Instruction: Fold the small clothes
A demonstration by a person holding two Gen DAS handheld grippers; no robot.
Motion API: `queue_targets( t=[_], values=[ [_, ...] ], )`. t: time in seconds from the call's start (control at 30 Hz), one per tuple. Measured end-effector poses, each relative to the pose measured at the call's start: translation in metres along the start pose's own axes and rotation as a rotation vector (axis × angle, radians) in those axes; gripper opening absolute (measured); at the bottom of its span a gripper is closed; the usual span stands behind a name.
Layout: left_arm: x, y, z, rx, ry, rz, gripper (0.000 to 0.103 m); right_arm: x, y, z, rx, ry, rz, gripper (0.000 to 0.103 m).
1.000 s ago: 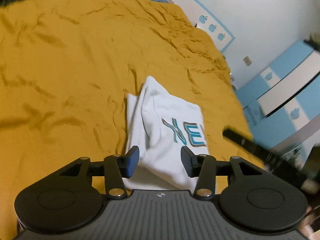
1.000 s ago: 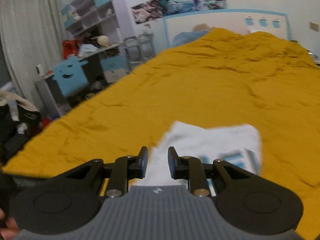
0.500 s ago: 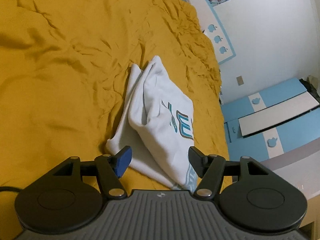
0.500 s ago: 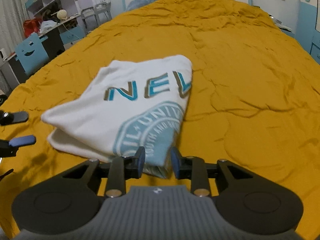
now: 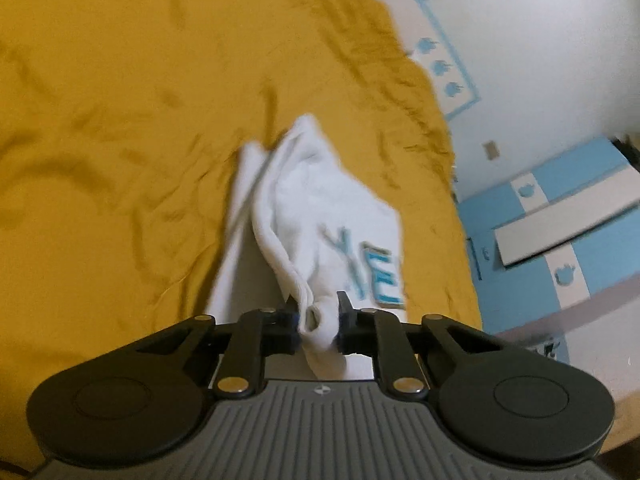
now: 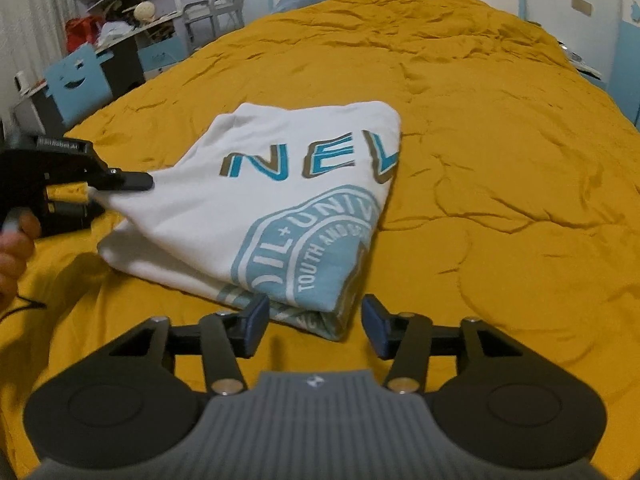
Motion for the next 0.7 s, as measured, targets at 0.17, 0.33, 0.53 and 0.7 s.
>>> queue_targets(
  t=[0.17, 0.33, 0.53, 0.7],
  values=[
    [0.041, 0.002, -0.03, 0.07, 0.016, 0.135, 0.014, -0.016, -0.008, 0.017, 0.012, 0.021, -0.061, 0.062],
    [0.025, 0.0, -0.037, 0.033, -0.092, 0.144, 0.014, -0.012, -0.011, 0.026, -0.001, 0.088, -0.067, 0.024],
    [-0.027, 0.029, -0.012, -0.067, -0.222, 0.083, 0.014, 0.005, 0.01, 0.024, -0.057, 0.057, -0.037, 0.0],
    [-0.039, 0.035, -0.006, -0.06, -0.233, 0.054, 0.021, 0.017, 0.017, 0.035, -0.095, 0.006, 0.047, 0.0]
  ],
)
Point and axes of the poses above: each gripper's, at about its wrist camera, not at the fingertips, and z roughly the way its jaws point, x to its right, y to its underside, the point moved 1 cm from there along z, roughly the way its jaws point, and after that the axes turned 1 degree about y, right-handed, at the moved point
